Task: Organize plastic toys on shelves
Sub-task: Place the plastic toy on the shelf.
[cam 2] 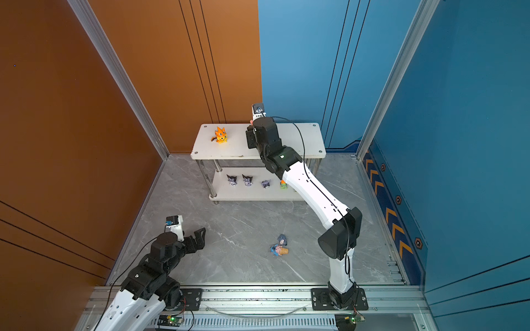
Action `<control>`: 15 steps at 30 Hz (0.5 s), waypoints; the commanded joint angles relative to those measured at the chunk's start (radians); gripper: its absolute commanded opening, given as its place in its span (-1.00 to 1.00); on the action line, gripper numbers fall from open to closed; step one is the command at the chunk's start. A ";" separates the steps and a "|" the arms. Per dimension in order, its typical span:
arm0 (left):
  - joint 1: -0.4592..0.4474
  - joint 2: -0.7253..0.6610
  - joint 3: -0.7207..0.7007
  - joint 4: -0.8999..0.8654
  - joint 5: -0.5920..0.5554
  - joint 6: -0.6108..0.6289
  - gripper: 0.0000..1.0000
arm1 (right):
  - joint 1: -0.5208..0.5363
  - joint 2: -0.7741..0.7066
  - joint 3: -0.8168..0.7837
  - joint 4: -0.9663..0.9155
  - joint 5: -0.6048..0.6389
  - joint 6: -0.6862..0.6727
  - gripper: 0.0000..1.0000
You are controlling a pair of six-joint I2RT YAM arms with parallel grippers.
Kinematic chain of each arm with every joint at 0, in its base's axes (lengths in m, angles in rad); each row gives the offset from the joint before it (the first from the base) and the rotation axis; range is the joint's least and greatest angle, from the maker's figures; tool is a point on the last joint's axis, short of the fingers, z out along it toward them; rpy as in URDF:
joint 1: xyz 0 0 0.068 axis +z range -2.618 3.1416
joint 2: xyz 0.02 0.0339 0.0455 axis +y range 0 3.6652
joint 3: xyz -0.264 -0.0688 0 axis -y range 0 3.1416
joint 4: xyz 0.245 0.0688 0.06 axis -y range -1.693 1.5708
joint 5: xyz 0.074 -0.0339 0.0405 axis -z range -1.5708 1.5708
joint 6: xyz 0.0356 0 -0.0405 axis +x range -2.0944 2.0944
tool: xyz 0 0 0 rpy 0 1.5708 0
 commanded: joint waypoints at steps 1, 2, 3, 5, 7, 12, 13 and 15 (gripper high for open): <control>0.011 -0.004 -0.018 0.031 0.018 0.018 0.96 | 0.000 0.033 0.024 0.088 0.027 0.012 -0.49; 0.011 -0.004 -0.017 0.030 0.016 0.019 0.96 | -0.002 0.044 0.036 0.082 0.021 0.020 -0.49; 0.010 -0.004 -0.017 0.031 0.016 0.018 0.96 | -0.003 0.055 0.050 0.073 0.013 0.027 -0.49; 0.010 -0.005 -0.017 0.031 0.017 0.018 0.96 | -0.003 0.076 0.075 0.053 0.002 0.035 -0.49; 0.011 -0.004 -0.017 0.030 0.018 0.018 0.96 | 0.000 0.086 0.088 0.040 -0.004 0.038 -0.49; 0.011 -0.004 -0.017 0.032 0.017 0.018 0.96 | 0.004 0.089 0.075 0.042 -0.013 0.038 -0.49; 0.011 -0.002 -0.016 0.032 0.019 0.018 0.96 | 0.004 0.089 0.075 0.042 -0.015 0.037 -0.49; 0.011 -0.004 -0.019 0.032 0.018 0.018 0.96 | 0.004 0.092 0.072 0.040 -0.023 0.039 -0.49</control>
